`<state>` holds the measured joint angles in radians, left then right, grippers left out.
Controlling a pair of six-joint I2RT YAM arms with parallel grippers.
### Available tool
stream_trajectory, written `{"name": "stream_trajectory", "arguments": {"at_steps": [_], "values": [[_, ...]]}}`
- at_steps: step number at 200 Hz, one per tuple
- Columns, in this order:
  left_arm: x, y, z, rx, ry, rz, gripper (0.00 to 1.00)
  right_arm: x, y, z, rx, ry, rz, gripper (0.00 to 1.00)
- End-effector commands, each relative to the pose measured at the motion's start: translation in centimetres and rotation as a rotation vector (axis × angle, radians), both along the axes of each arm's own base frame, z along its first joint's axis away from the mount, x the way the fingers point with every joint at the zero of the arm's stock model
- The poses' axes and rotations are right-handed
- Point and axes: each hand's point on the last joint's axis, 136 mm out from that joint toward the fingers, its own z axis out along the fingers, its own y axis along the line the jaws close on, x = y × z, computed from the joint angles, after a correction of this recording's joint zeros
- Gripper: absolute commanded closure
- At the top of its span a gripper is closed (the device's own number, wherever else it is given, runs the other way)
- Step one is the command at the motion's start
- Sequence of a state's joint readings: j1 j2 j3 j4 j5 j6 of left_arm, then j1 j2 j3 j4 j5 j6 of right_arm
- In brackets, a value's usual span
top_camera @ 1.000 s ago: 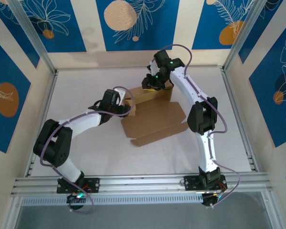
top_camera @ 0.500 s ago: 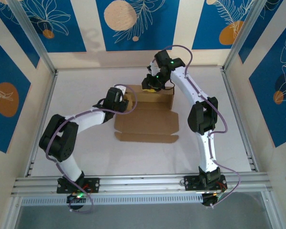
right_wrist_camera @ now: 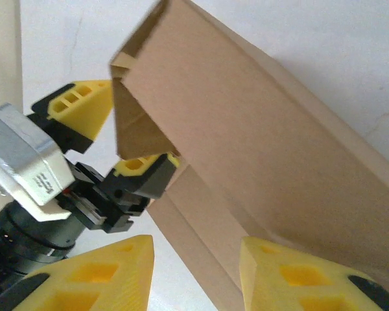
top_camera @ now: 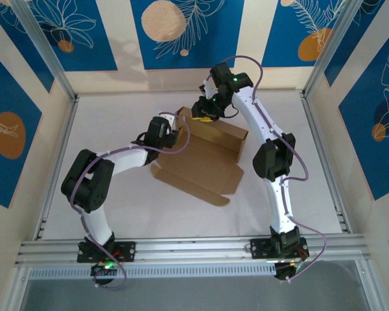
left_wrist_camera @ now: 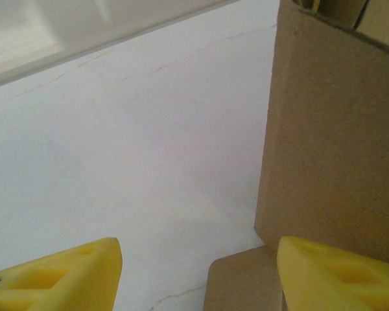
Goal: Fold the paper box
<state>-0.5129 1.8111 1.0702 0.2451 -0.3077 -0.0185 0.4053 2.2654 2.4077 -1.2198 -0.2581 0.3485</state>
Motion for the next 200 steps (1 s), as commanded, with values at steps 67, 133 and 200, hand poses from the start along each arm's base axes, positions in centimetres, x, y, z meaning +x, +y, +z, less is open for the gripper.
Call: {"name": "stream_trajectory", "arguments": {"at_steps": [67, 133, 200], "values": [[0.9, -1.7, 0.4, -0.006, -0.037, -0.049, 0.34, 3.8, -3.2, 1.9, -0.159, -0.214, -0.086, 0.60], [1.7, -3.7, 0.4, -0.020, -0.068, -0.146, 0.31, 6.6, -3.5, -2.0, -0.171, -0.216, -0.037, 0.33], [2.7, -6.5, 0.9, -0.047, -0.139, -0.289, 0.28, 3.7, 0.3, -5.1, 0.140, -0.006, 0.138, 0.31]]}}
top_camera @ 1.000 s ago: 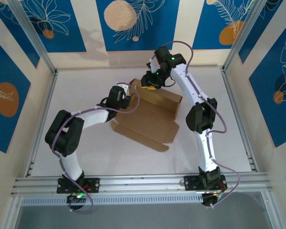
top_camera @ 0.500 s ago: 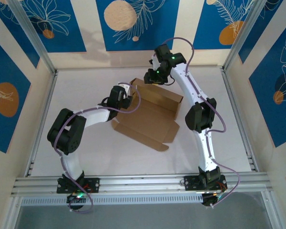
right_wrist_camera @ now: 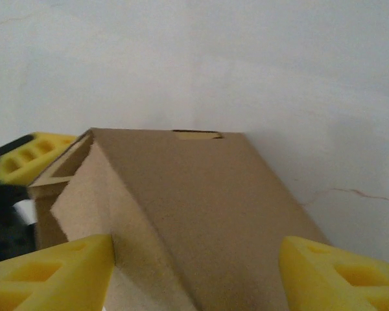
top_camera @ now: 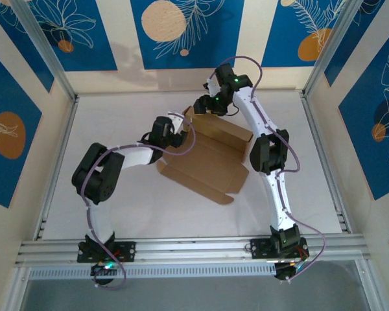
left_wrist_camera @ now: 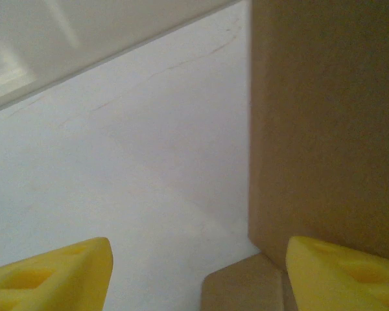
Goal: Fold the paper box
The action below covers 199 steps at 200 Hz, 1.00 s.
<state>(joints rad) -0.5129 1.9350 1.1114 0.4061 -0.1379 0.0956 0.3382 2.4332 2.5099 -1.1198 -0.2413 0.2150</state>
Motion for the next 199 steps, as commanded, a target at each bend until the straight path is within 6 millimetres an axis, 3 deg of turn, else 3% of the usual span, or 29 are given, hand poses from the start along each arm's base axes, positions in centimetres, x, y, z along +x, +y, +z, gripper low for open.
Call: {"name": "stream_trajectory", "arguments": {"at_steps": [1, 40, 82, 125, 168, 199], "values": [[1.1, -2.3, 2.3, -0.033, -0.085, -0.085, 0.28, -2.5, 2.1, -0.6, 0.160, 0.114, 0.117, 0.31], [2.0, -2.2, 3.1, -0.020, -0.109, -0.109, 0.27, -4.1, 2.8, 0.2, 0.284, 0.170, 0.182, 0.33], [2.5, -0.7, 3.5, 0.009, -0.133, -0.095, 0.28, -5.1, 2.9, 1.8, 0.330, 0.177, 0.204, 0.37], [3.9, 0.6, 5.0, 0.023, -0.183, -0.065, 0.15, -5.9, 3.1, 3.9, 0.436, 0.211, 0.215, 0.37], [4.4, -1.4, 6.3, -0.034, -0.174, -0.151, 0.17, -6.2, 3.7, 1.9, 0.451, 0.296, 0.200, 0.37], [4.2, -2.2, 7.6, -0.110, -0.167, -0.166, 0.22, -6.9, 5.2, 1.1, 0.431, 0.315, 0.224, 0.34]]}}
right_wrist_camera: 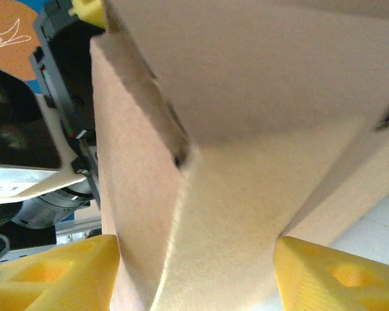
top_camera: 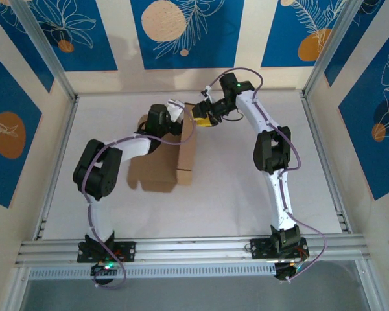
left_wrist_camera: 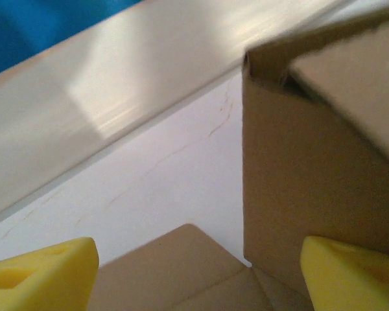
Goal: Fold the paper box
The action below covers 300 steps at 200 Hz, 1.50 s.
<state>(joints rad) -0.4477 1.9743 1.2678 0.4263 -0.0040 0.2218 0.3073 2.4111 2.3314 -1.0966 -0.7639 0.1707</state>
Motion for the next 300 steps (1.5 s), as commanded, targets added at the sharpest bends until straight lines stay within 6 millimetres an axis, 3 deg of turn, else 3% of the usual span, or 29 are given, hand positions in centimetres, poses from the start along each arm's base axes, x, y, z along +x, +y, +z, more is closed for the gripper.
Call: {"name": "stream_trajectory", "arguments": {"at_steps": [1, 32, 70, 103, 163, 194, 216, 270, 300], "values": [[0.1, -1.6, 2.4, -0.101, -0.017, -0.066, 0.22, -1.8, 1.9, -0.3, 0.008, 0.063, 0.043, 0.34], [-1.5, -2.9, 2.9, -0.213, 0.042, -0.132, 0.31, -1.3, 2.0, -1.1, -0.091, 0.041, 0.004, 0.35], [-3.7, -3.5, 2.1, -0.306, 0.141, -0.172, 0.35, -1.5, 1.0, -0.6, -0.150, 0.037, -0.058, 0.37], [-5.4, -3.6, 1.5, -0.313, 0.189, -0.117, 0.37, -2.3, -0.7, -0.4, -0.210, 0.025, -0.126, 0.28], [-9.9, -7.1, 2.2, -0.447, 0.289, -0.105, 0.40, -3.5, -2.6, -0.4, -0.248, 0.013, -0.122, 0.27], [-11.3, -8.8, 2.7, -0.543, 0.303, -0.064, 0.43, -3.4, -2.0, 0.2, -0.243, -0.003, -0.088, 0.29], [-12.4, -10.2, 2.8, -0.543, 0.281, -0.056, 0.43, -3.7, -1.9, -0.8, -0.274, 0.002, -0.064, 0.32], [-12.9, -9.1, -0.1, -0.440, 0.304, 0.024, 0.41, -4.6, -2.9, -3.3, -0.315, -0.015, -0.043, 0.47], [-14.3, -8.1, 1.3, -0.380, 0.263, -0.027, 0.31, -5.0, -3.4, -4.5, -0.351, -0.033, -0.030, 0.50]]}}
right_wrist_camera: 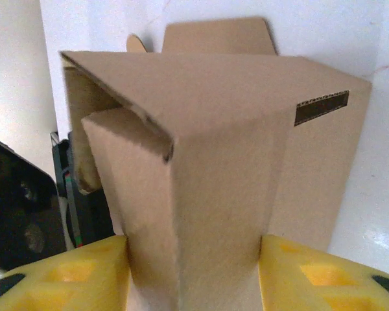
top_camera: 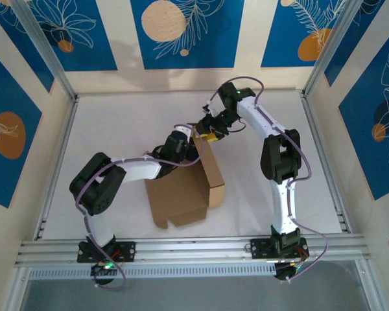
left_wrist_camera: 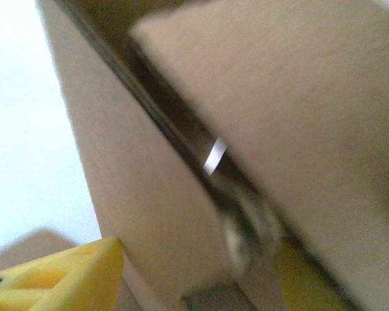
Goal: Fold the paper box
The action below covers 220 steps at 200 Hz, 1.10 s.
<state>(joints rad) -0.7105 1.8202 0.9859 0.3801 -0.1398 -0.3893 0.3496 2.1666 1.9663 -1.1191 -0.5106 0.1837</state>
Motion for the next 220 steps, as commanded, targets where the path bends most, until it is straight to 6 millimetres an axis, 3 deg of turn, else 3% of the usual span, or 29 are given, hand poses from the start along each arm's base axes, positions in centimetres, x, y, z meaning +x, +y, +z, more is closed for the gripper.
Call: {"name": "stream_trajectory", "arguments": {"at_steps": [1, 39, 66, 86, 107, 133, 150, 167, 191, 220], "values": [[-1.8, -2.0, 6.7, -0.064, -0.152, -0.121, 0.30, 1.3, -0.6, -1.8, -0.072, -0.097, 0.011, 0.50], [-3.2, -0.1, 8.6, 0.046, -0.179, -0.172, 0.25, 1.4, -0.6, -1.1, -0.067, -0.139, 0.022, 0.51], [-4.7, 1.2, 12.5, 0.032, -0.292, -0.241, 0.22, 1.4, -0.5, -0.7, -0.062, -0.155, 0.032, 0.51], [-3.9, 4.0, 16.0, -0.006, -0.389, -0.177, 0.20, 1.3, -0.5, -0.6, -0.057, -0.157, 0.036, 0.51], [-2.6, 6.7, 18.3, -0.094, -0.424, -0.137, 0.18, 1.2, -0.4, -0.6, -0.051, -0.154, 0.041, 0.51], [0.3, 9.2, 17.9, -0.048, -0.404, -0.083, 0.17, 0.9, -0.3, -0.6, -0.044, -0.157, 0.052, 0.52], [3.5, 11.9, 16.2, 0.014, -0.358, 0.029, 0.18, 0.8, -0.2, -0.4, -0.039, -0.167, 0.060, 0.52], [6.3, 13.2, 14.0, 0.058, -0.288, 0.073, 0.18, 0.9, -0.1, -0.2, -0.043, -0.176, 0.061, 0.50], [8.4, 13.1, 12.5, 0.089, -0.198, 0.088, 0.22, 1.2, -0.6, 0.7, -0.104, -0.215, 0.041, 0.26], [8.3, 14.1, 13.7, 0.029, -0.208, 0.178, 0.23, 0.8, -1.3, 2.1, -0.219, -0.286, 0.027, 0.08]]}}
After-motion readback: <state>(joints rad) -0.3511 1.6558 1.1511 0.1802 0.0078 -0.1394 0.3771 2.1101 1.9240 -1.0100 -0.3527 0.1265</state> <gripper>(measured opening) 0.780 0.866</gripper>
